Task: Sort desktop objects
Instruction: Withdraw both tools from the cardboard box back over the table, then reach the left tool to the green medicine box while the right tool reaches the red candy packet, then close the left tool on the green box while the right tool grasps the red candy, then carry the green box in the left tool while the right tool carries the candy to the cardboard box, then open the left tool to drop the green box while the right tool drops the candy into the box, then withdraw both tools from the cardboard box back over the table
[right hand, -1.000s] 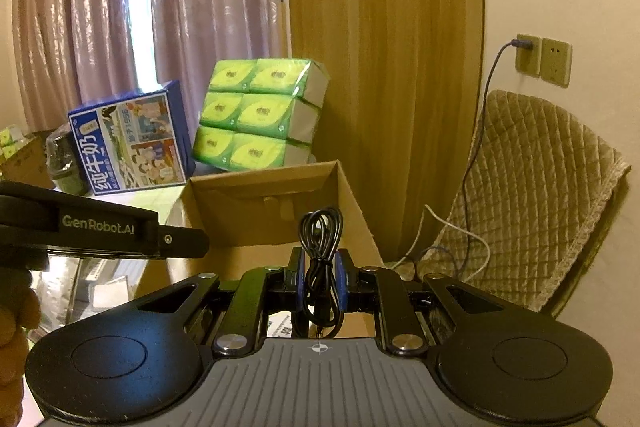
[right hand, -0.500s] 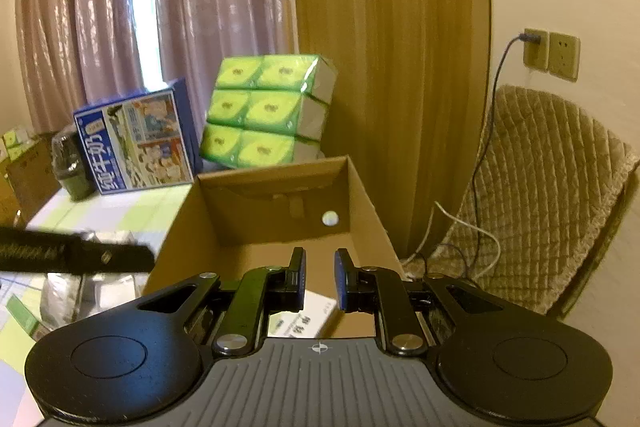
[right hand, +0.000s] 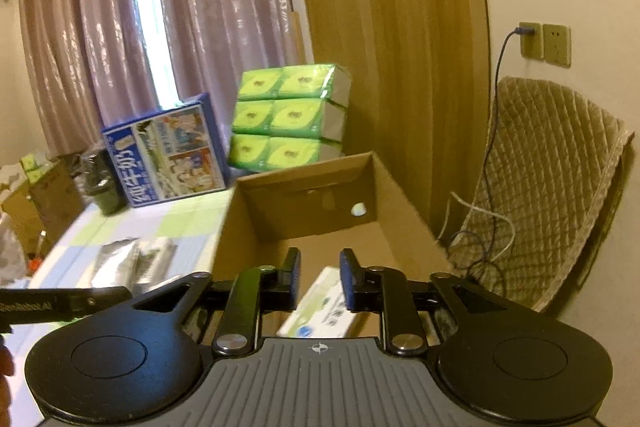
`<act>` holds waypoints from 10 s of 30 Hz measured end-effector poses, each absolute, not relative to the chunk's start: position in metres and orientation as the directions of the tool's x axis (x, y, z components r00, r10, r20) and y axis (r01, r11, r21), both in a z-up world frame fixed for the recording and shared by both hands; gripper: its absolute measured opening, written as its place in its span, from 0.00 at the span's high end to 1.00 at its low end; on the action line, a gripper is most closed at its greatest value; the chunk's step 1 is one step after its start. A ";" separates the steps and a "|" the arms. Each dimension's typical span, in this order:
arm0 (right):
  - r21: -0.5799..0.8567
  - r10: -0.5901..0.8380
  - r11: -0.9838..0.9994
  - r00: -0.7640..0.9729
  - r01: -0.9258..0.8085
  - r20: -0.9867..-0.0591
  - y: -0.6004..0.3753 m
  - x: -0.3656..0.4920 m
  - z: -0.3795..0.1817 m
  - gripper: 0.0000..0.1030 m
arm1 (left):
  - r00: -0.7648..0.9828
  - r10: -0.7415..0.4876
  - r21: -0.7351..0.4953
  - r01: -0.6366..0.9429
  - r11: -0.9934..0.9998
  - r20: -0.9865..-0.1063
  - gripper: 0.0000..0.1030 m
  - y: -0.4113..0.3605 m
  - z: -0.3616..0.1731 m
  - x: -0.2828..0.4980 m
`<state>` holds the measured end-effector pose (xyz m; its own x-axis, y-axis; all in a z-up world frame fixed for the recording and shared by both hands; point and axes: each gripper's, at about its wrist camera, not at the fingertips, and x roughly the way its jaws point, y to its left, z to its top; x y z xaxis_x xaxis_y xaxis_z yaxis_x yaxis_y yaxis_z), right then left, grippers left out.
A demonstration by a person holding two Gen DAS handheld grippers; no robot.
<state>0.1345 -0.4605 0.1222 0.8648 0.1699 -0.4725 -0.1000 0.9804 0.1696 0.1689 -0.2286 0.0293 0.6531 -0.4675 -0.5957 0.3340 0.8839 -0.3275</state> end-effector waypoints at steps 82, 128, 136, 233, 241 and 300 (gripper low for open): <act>-0.055 0.402 0.499 0.287 -0.865 -0.870 -0.176 0.247 -0.021 0.14 | 0.443 -0.372 0.297 0.872 0.389 -0.815 0.20 -0.036 -0.070 0.253; 0.170 0.394 0.836 0.355 -0.521 -0.848 -0.240 0.127 -0.023 0.62 | 0.283 -0.343 -0.010 0.758 0.652 -0.896 0.76 -0.070 -0.072 0.152; 0.118 0.318 0.901 0.451 -0.418 -0.834 -0.255 0.087 -0.024 0.62 | 0.315 -0.314 -0.019 0.679 0.734 -0.896 0.76 -0.083 -0.077 0.126; -0.008 0.058 0.997 0.813 -0.076 -0.579 -0.476 0.145 0.135 0.63 | 0.415 -0.548 -0.185 0.650 0.737 -0.726 0.76 -0.332 0.064 0.155; 0.006 0.053 0.998 0.802 -0.061 -0.594 -0.487 0.175 0.126 0.63 | 0.435 -0.531 -0.188 0.618 0.763 -0.727 0.76 -0.349 0.064 0.190; 0.194 0.180 0.977 0.829 -0.088 -0.530 -0.440 0.094 0.134 0.11 | 0.588 -0.451 -0.224 0.419 0.880 -0.671 0.18 -0.211 0.047 0.147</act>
<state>0.0936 -0.4398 0.1340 0.8290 0.1800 -0.5295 -0.0880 0.9770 0.1943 0.1475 -0.2113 0.0475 0.5881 -0.4509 -0.6714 0.4188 0.8800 -0.2242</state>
